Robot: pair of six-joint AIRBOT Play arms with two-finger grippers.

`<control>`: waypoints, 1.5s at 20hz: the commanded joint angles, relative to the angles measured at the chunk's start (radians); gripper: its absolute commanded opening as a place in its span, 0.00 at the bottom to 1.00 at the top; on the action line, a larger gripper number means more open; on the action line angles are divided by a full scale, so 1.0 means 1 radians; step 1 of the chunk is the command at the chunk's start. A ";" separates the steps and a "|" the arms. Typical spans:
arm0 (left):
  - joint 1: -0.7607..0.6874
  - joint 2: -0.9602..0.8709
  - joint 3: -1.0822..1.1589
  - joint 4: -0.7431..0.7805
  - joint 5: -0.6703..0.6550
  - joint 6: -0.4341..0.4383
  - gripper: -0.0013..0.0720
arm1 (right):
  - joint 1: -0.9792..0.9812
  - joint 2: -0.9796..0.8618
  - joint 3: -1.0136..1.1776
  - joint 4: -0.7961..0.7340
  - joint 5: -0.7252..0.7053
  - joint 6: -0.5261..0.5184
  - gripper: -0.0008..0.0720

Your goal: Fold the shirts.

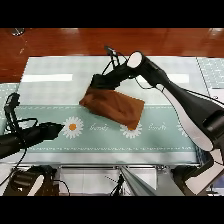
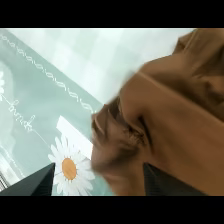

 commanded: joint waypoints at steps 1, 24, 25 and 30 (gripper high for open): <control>0.001 -0.013 -0.022 -0.003 0.036 -0.012 0.04 | -0.133 0.024 0.096 0.011 0.224 0.001 0.87; 0.001 -0.041 -0.050 -0.017 0.129 -0.005 0.04 | -0.313 0.410 -1.021 0.170 -0.201 -0.109 0.84; 0.001 -0.041 -0.050 -0.016 0.129 -0.005 0.04 | -0.288 0.375 -0.979 0.170 -0.199 -0.109 0.82; 0.000 -0.041 -0.050 -0.018 0.128 -0.005 0.04 | -0.254 0.287 -0.712 0.141 -0.051 -0.200 0.04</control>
